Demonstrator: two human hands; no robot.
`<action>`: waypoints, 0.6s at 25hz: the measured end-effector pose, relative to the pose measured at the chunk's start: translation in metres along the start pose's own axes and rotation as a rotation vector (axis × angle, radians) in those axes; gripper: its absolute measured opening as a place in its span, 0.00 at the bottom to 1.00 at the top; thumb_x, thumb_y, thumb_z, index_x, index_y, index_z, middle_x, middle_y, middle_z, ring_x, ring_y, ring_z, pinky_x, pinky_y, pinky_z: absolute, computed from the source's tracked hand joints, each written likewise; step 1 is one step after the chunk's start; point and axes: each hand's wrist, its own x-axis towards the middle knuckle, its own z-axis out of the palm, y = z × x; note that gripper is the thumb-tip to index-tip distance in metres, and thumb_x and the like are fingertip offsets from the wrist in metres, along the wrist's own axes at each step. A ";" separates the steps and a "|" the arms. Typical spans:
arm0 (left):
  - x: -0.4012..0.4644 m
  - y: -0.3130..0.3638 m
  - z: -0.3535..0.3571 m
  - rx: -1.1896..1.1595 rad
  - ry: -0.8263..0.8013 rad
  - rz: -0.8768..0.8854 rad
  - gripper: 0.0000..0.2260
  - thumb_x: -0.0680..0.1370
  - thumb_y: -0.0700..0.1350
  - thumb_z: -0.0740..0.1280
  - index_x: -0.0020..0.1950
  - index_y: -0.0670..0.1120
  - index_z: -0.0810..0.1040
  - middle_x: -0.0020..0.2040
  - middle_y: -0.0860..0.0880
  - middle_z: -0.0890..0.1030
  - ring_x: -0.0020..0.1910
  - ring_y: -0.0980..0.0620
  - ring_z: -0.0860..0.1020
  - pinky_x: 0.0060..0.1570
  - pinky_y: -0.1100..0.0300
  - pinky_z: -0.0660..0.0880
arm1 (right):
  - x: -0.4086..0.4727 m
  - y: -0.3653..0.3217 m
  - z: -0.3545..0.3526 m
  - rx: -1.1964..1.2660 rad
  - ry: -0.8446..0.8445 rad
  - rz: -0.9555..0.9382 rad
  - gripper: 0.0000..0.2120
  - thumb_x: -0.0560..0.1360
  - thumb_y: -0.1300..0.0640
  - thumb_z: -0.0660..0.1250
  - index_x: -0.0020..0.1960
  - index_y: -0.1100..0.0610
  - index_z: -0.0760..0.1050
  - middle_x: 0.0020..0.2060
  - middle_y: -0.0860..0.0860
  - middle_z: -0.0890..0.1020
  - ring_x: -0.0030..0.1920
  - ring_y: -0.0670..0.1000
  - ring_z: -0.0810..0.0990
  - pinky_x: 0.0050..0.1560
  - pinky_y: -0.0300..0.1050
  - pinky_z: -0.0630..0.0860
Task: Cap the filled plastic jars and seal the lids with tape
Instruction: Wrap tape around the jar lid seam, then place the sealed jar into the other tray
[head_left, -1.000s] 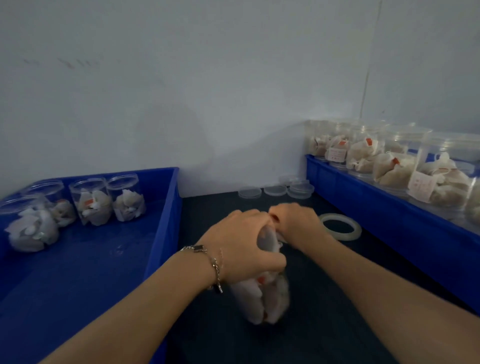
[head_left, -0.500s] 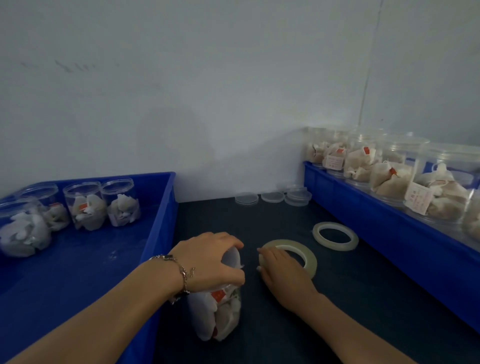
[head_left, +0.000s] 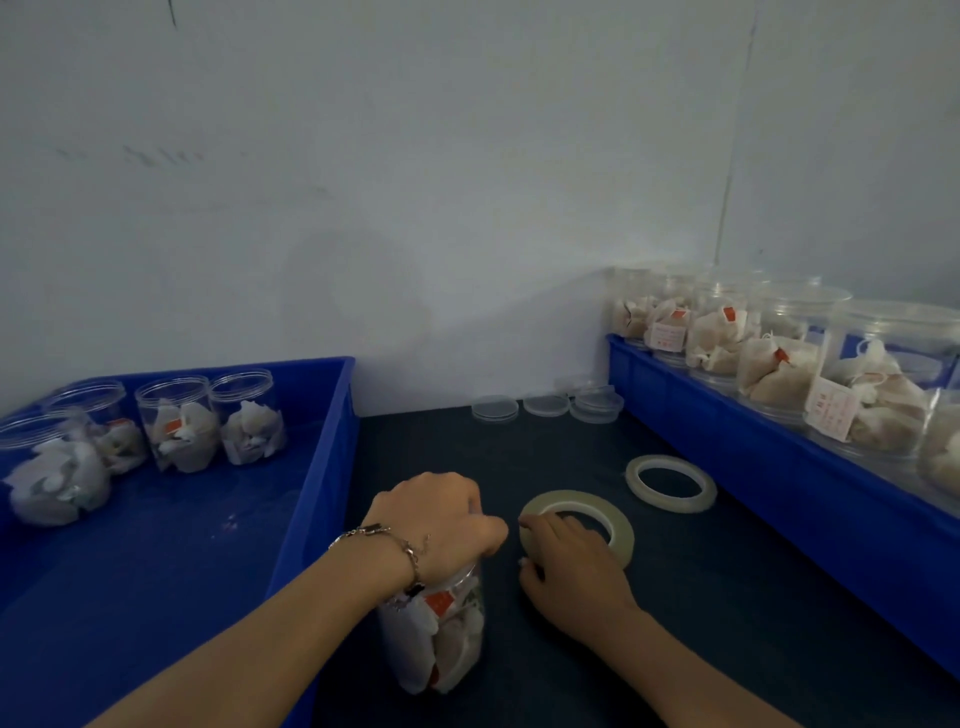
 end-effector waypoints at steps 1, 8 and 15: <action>0.002 -0.001 0.002 0.006 0.000 -0.011 0.08 0.70 0.56 0.64 0.40 0.52 0.75 0.42 0.53 0.78 0.42 0.53 0.76 0.42 0.57 0.71 | -0.003 -0.002 -0.003 -0.043 -0.024 -0.013 0.24 0.78 0.49 0.56 0.74 0.50 0.59 0.66 0.45 0.70 0.63 0.47 0.68 0.61 0.44 0.64; 0.006 -0.020 -0.014 -0.735 0.284 -0.217 0.14 0.80 0.58 0.55 0.44 0.51 0.74 0.50 0.48 0.79 0.48 0.51 0.76 0.50 0.55 0.70 | -0.025 -0.050 -0.053 0.505 -0.293 -0.036 0.44 0.70 0.61 0.70 0.74 0.39 0.47 0.70 0.39 0.57 0.72 0.41 0.54 0.72 0.40 0.56; 0.001 -0.023 -0.016 -0.822 0.059 -0.410 0.17 0.82 0.55 0.54 0.49 0.45 0.76 0.49 0.48 0.77 0.47 0.51 0.76 0.51 0.57 0.70 | -0.005 -0.111 -0.089 0.633 -0.367 0.163 0.60 0.65 0.50 0.78 0.74 0.40 0.33 0.74 0.47 0.61 0.73 0.48 0.61 0.73 0.52 0.60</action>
